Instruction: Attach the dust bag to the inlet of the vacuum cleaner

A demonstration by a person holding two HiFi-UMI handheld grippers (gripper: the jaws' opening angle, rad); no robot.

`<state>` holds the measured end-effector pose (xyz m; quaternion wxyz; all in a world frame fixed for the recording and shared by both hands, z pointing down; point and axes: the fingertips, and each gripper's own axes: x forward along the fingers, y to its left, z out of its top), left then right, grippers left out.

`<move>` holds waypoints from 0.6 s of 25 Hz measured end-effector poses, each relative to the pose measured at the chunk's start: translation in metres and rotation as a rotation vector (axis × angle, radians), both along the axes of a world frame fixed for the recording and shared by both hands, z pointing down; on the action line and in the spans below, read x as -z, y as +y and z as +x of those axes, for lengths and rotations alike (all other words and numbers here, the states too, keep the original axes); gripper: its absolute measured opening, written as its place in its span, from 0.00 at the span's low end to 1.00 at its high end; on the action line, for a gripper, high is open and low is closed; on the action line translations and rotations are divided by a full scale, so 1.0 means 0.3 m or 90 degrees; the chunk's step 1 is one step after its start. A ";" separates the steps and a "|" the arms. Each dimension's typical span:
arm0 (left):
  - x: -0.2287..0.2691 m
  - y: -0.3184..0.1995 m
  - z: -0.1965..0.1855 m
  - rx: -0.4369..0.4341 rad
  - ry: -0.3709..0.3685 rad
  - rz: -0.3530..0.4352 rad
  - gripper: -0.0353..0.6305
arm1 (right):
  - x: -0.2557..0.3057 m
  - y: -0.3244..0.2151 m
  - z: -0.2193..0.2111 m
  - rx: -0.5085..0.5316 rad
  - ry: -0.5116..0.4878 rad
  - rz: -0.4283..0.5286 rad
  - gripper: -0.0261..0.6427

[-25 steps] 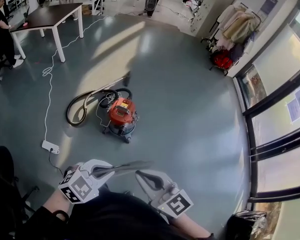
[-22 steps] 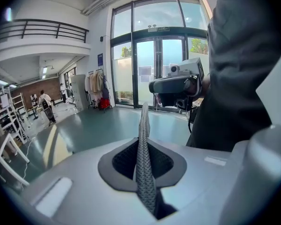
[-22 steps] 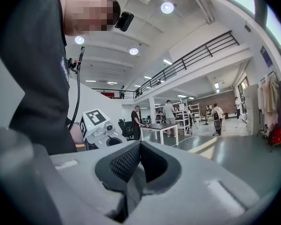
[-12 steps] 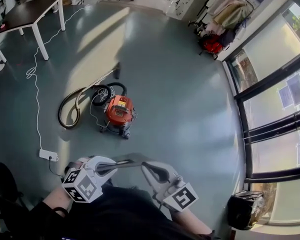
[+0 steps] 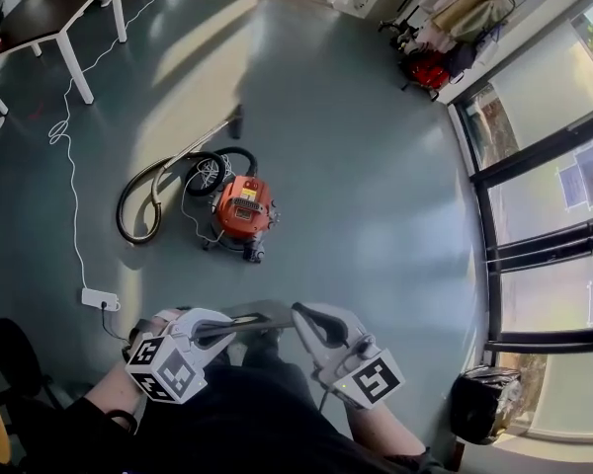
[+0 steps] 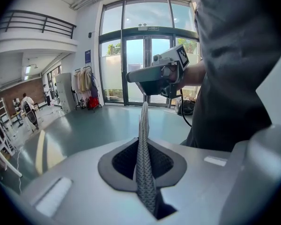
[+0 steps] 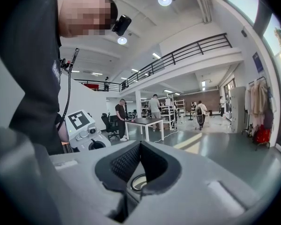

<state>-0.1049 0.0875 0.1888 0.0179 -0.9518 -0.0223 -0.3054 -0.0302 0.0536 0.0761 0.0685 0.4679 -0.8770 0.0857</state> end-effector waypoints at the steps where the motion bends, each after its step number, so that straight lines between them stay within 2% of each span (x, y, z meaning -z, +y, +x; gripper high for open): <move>1: -0.004 -0.002 0.009 0.000 0.000 -0.002 0.12 | -0.005 -0.013 0.012 0.003 -0.002 0.001 0.03; 15: -0.065 -0.035 0.248 0.034 -0.030 0.029 0.12 | -0.104 -0.186 0.320 0.066 -0.049 0.000 0.03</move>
